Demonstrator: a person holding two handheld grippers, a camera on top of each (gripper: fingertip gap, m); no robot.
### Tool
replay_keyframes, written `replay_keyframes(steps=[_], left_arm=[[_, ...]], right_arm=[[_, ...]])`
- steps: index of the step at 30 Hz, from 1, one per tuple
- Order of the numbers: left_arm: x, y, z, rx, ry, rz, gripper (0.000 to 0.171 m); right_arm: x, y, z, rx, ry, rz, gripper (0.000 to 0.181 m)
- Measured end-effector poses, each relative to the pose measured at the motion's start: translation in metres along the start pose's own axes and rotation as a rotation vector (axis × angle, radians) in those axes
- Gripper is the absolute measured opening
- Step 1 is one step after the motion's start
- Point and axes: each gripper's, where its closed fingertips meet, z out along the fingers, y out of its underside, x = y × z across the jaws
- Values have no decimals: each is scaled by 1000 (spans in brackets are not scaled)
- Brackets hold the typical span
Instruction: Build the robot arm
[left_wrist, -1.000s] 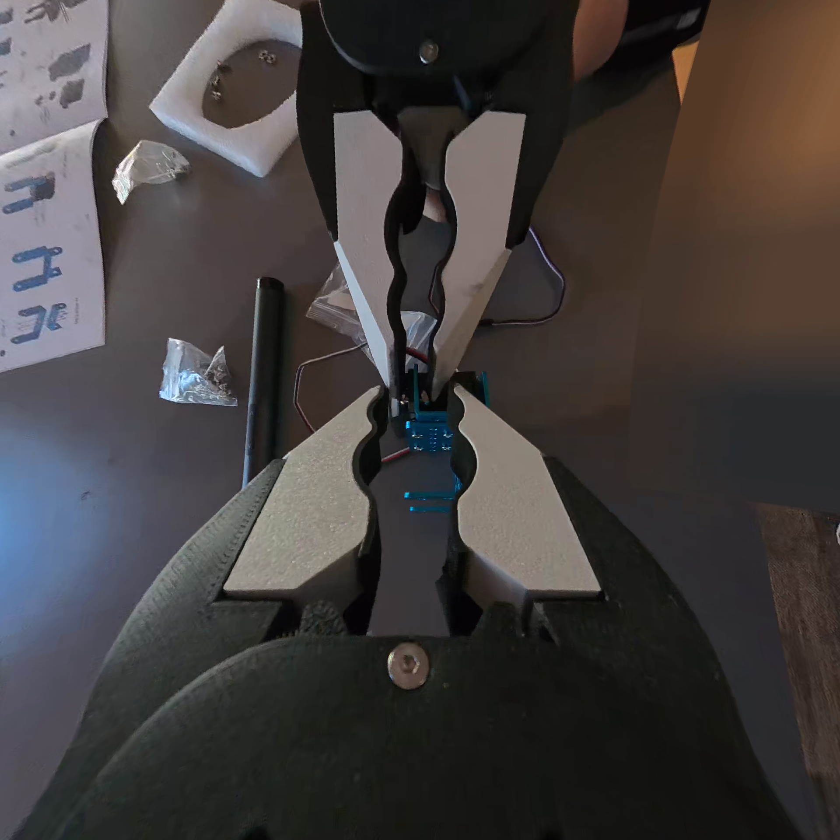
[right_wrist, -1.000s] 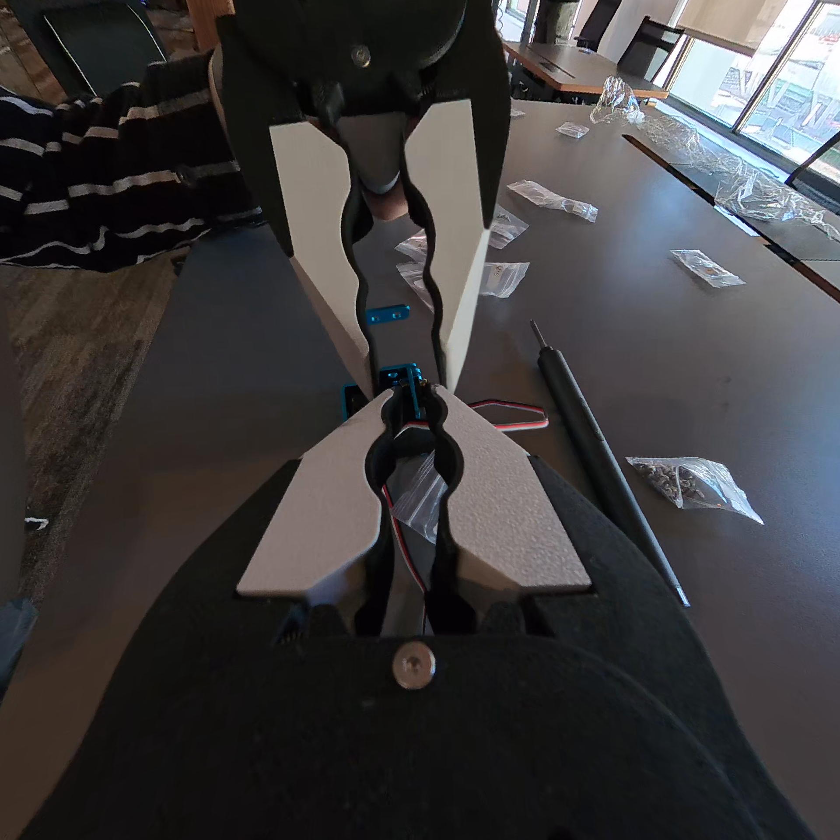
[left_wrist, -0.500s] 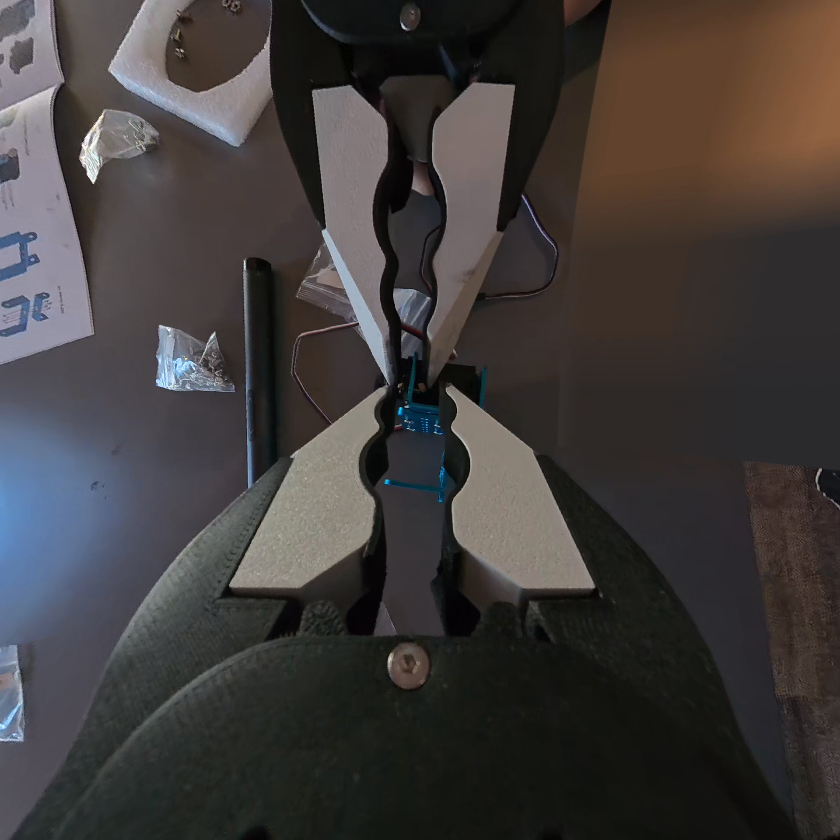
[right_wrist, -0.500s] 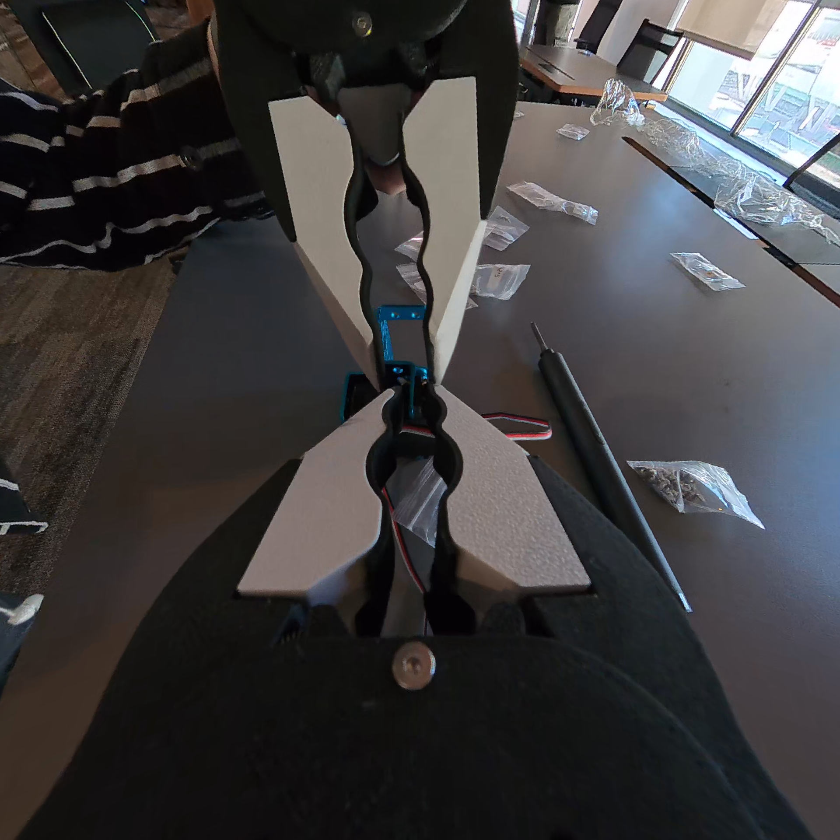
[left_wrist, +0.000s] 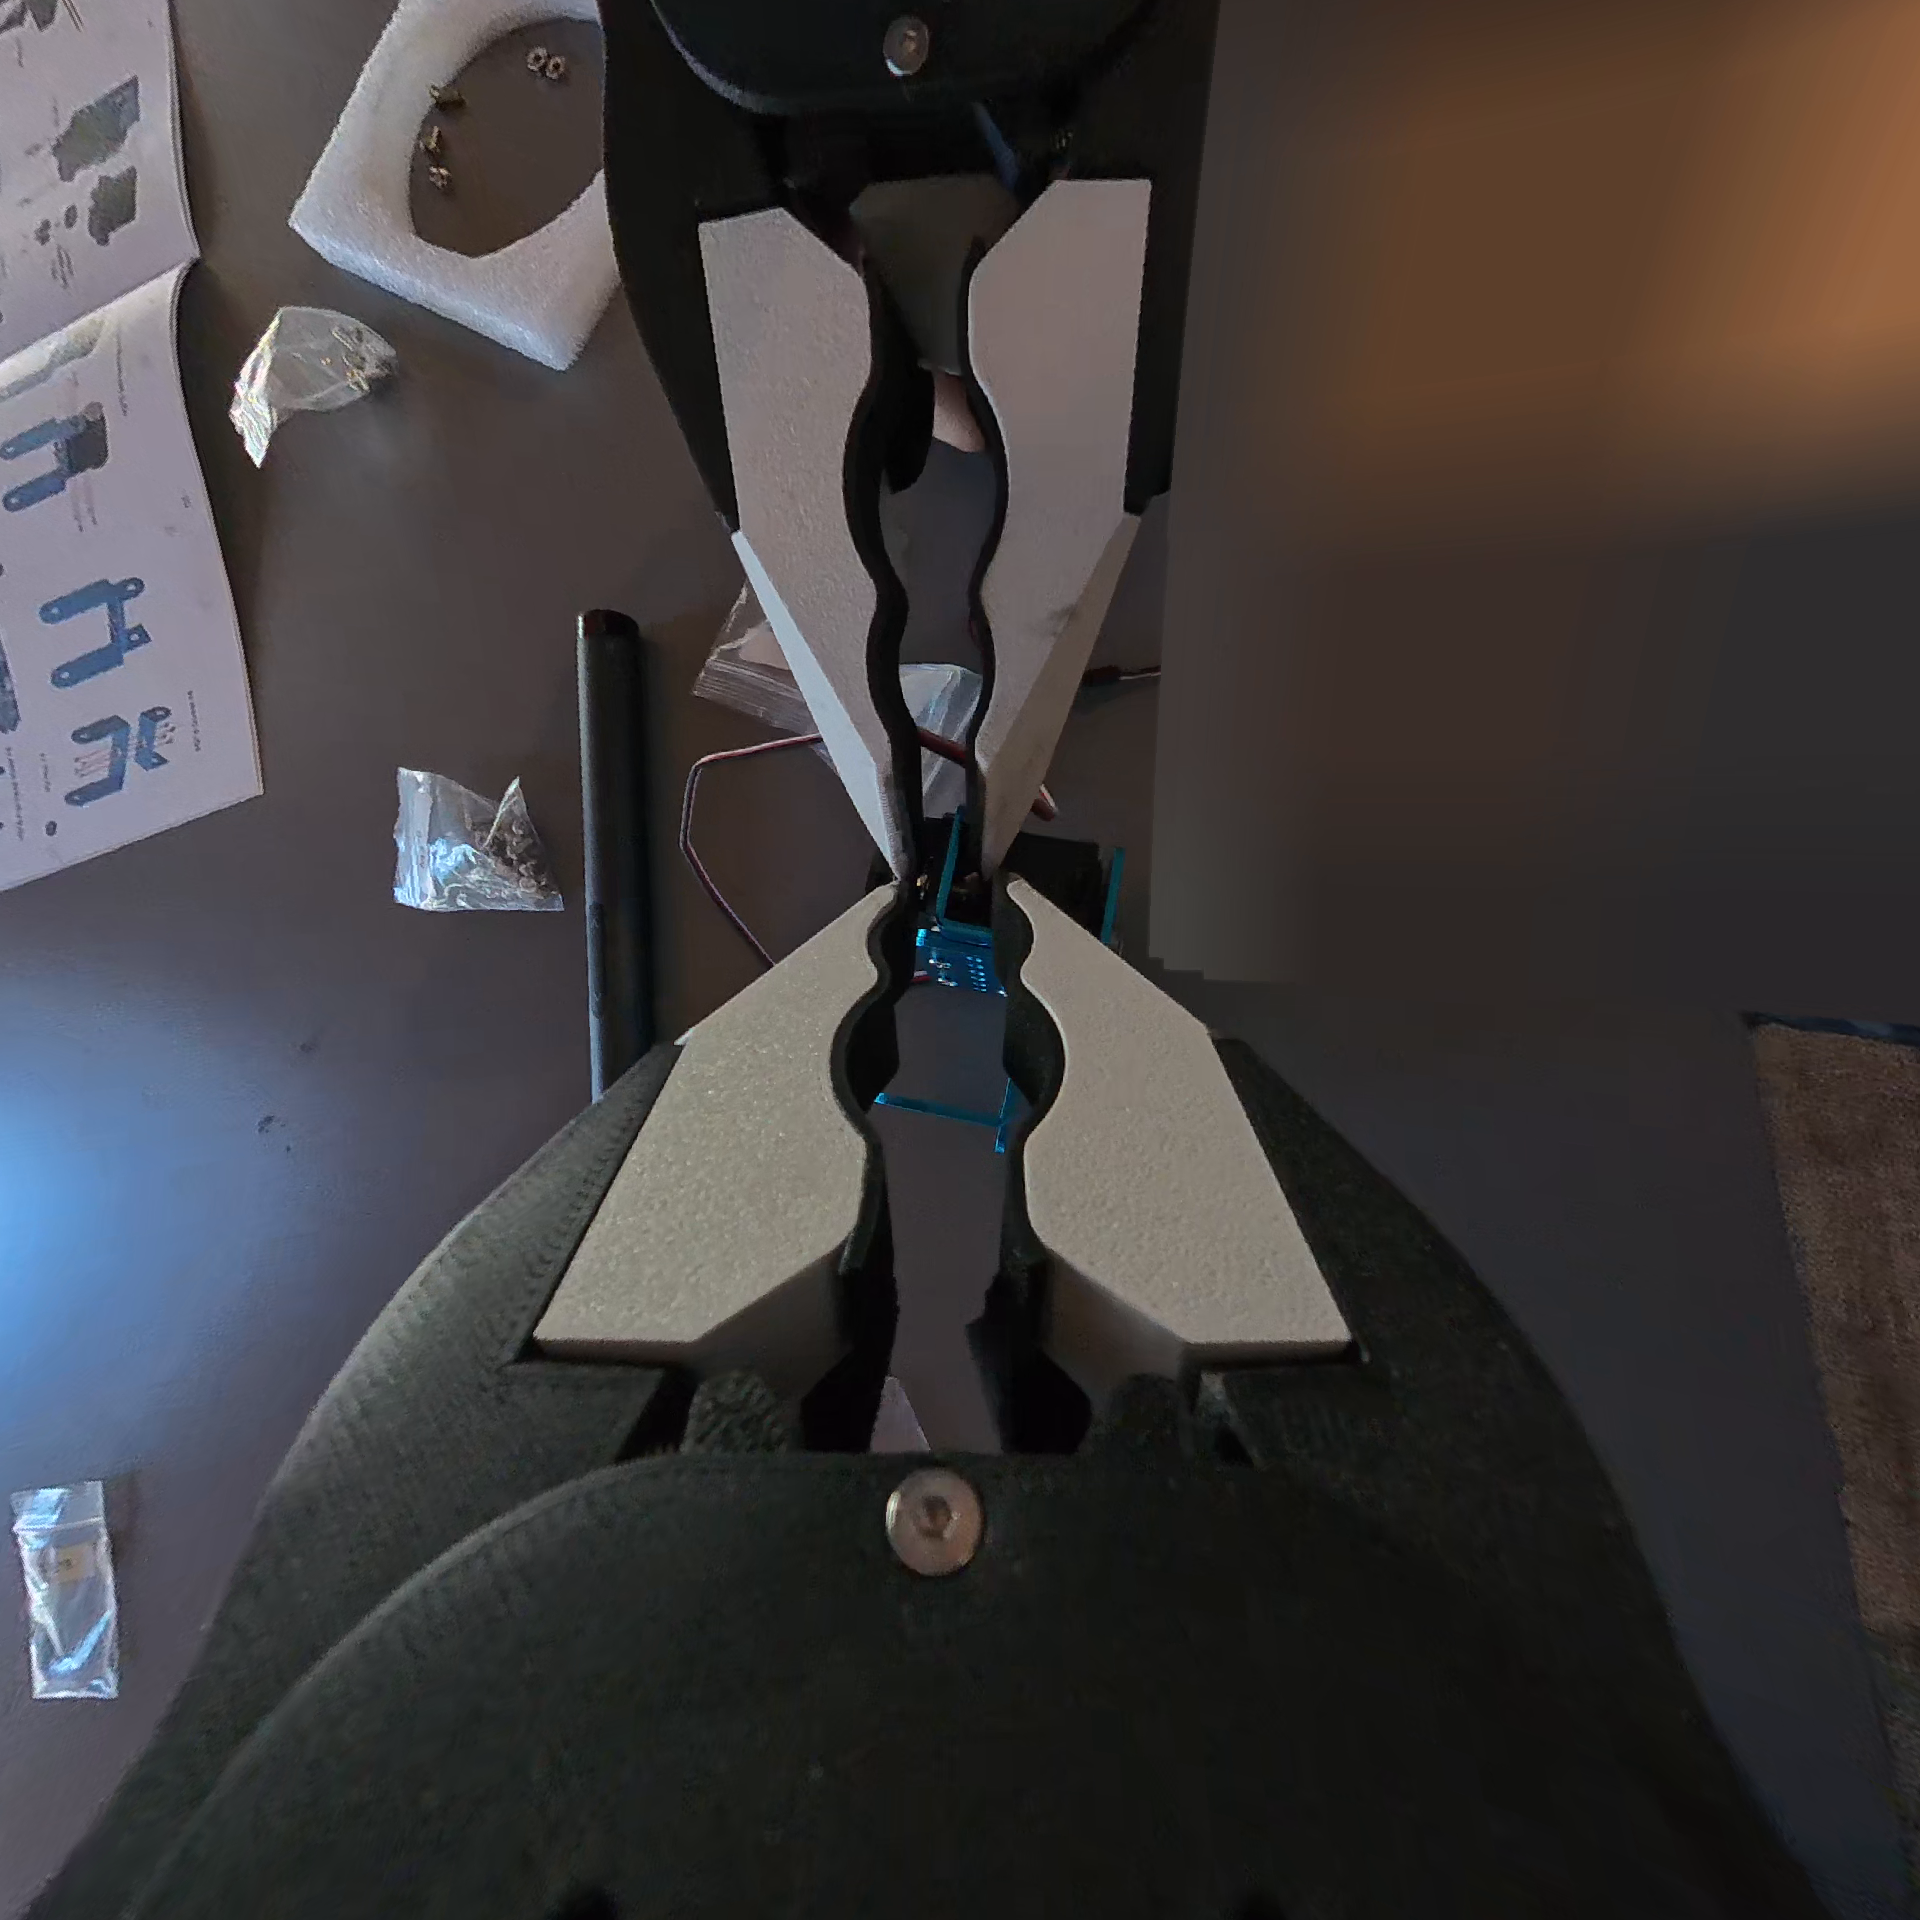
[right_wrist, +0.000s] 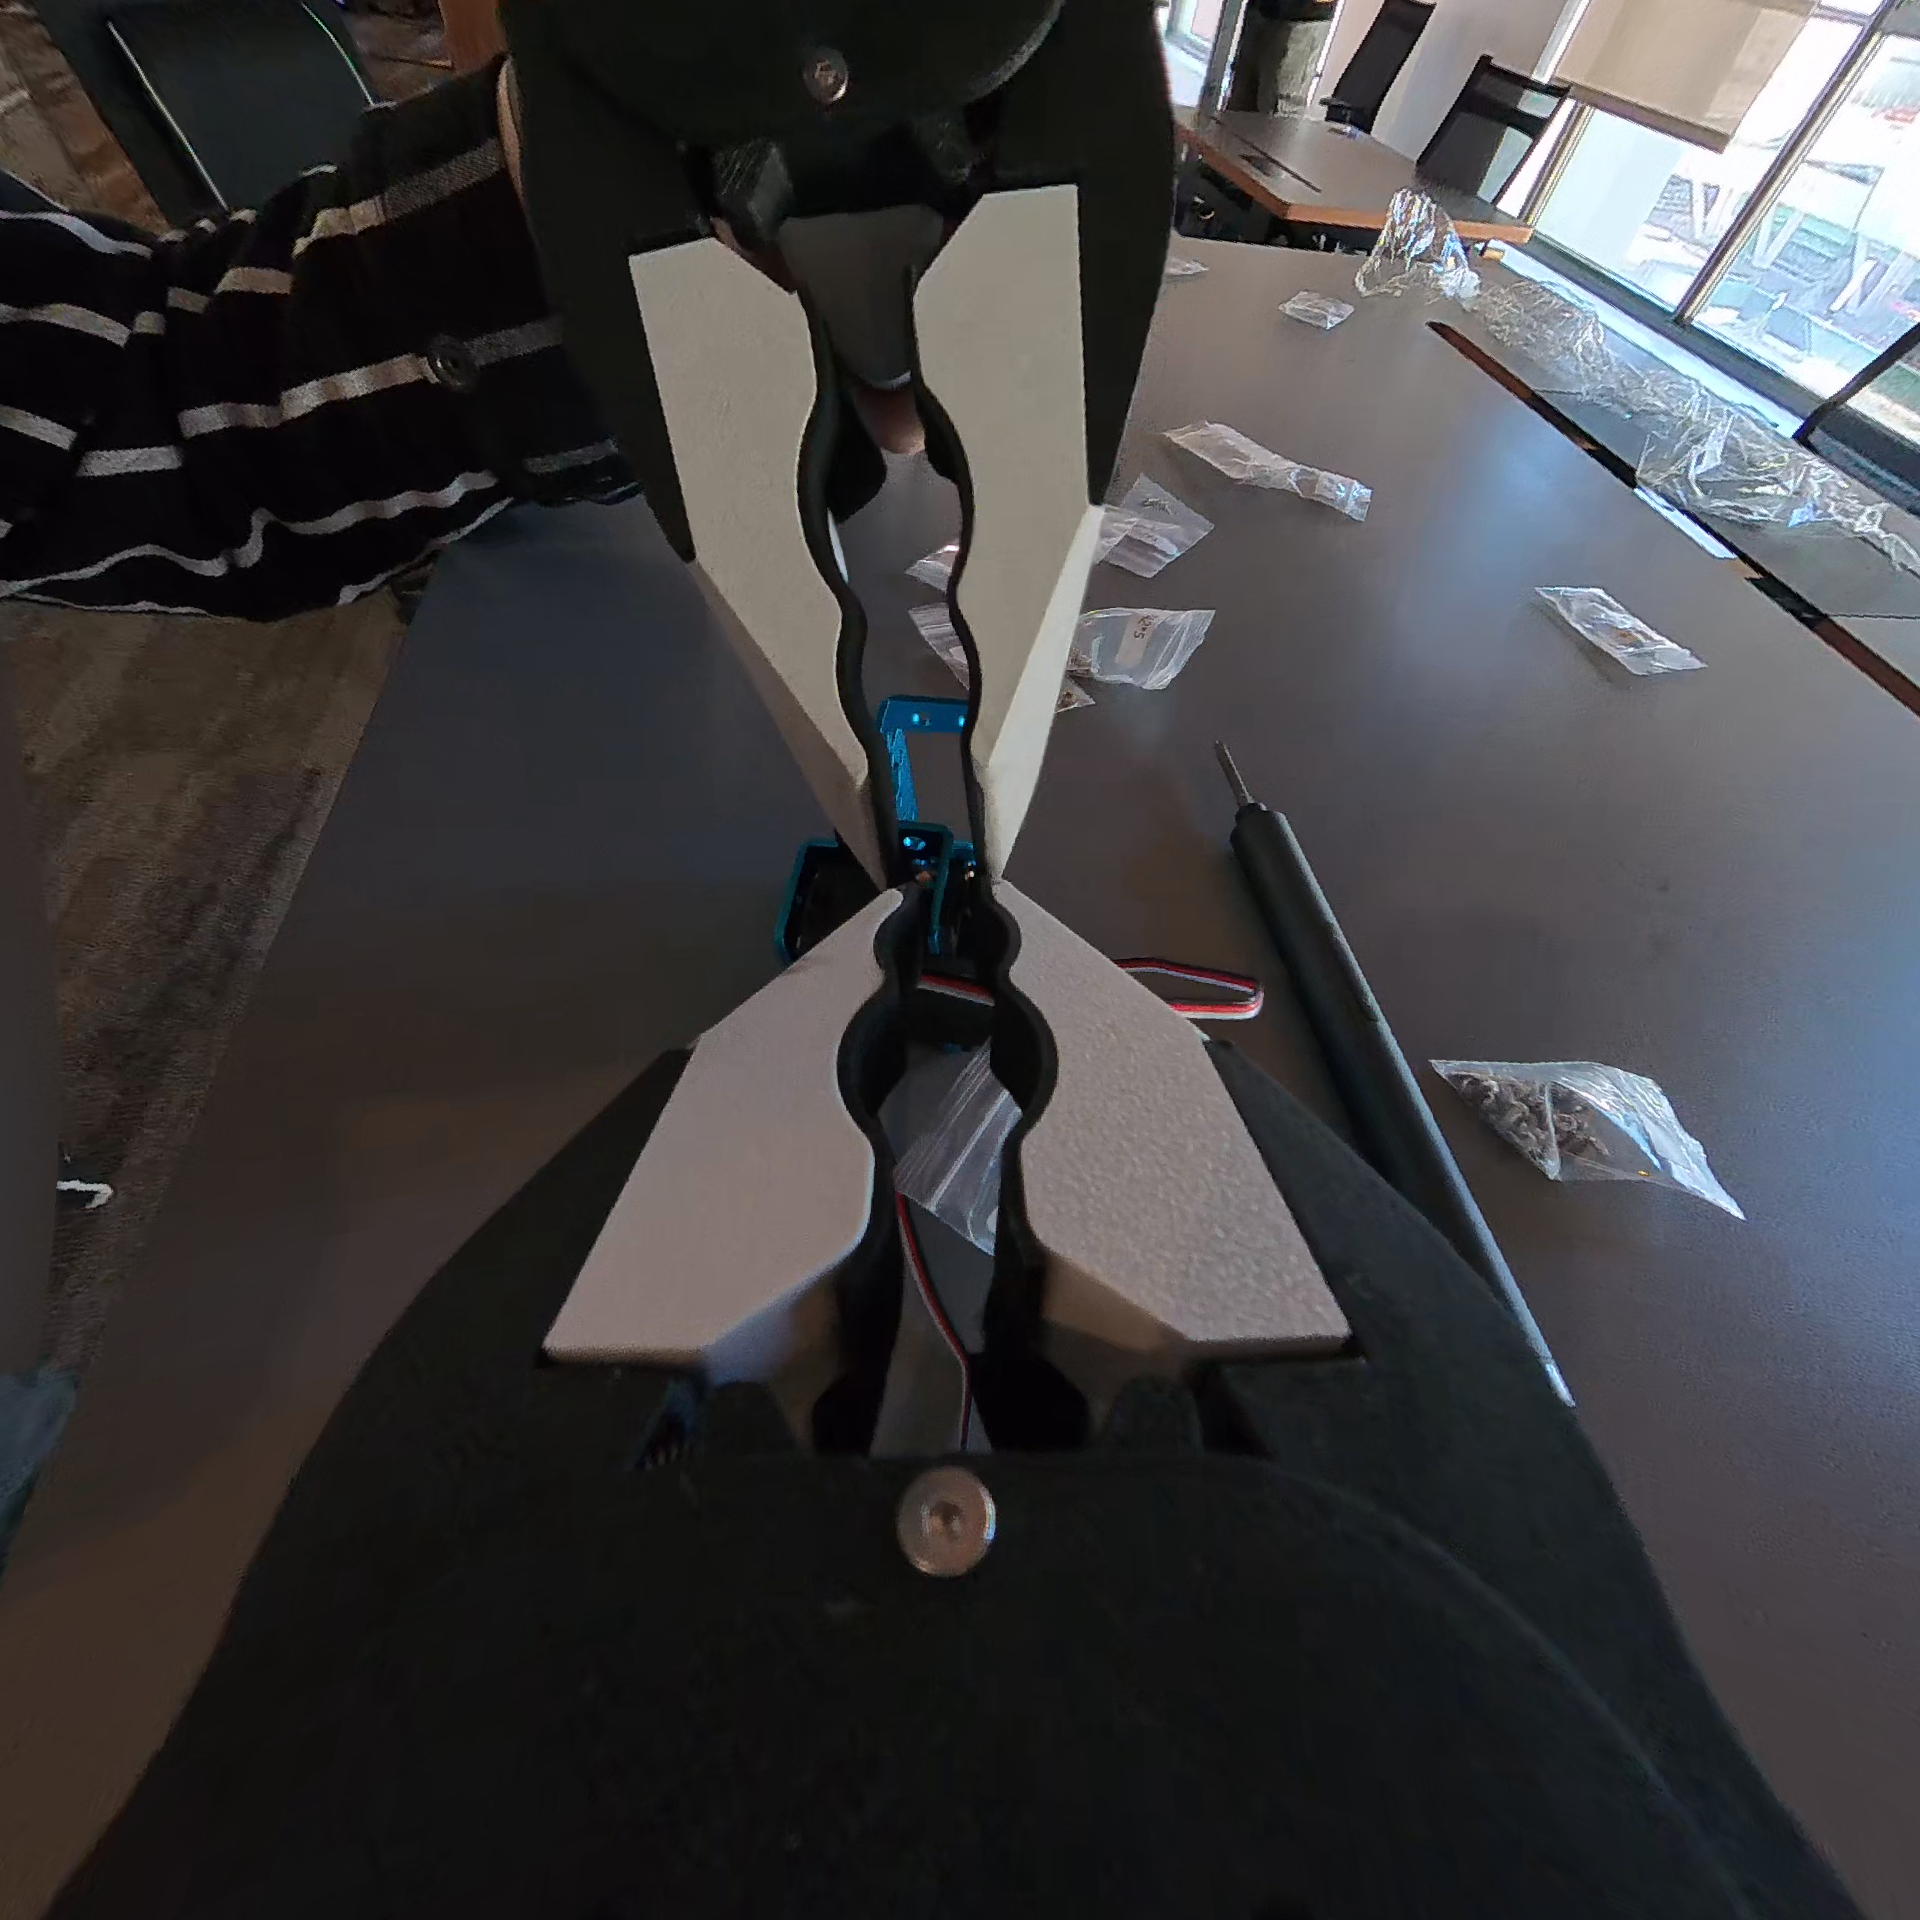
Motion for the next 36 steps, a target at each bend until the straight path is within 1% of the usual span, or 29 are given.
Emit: replay_keyframes(steps=[8,14,20,28,36], left_arm=[[0,0,0,-29,-36,36,12],[0,1,0,-55,-8,22,13],[-1,2,-1,-139,-43,102,12],[-1,4,-1,-222,5,108,11],[-1,5,-1,-271,45,93,11]], right_arm=[[0,0,-1,0,-7,1,8],[0,0,0,-2,8,-17,8],[1,-1,1,-2,15,-17,8],[1,-1,1,0,18,-20,8],[1,-1,1,5,14,-13,8]])
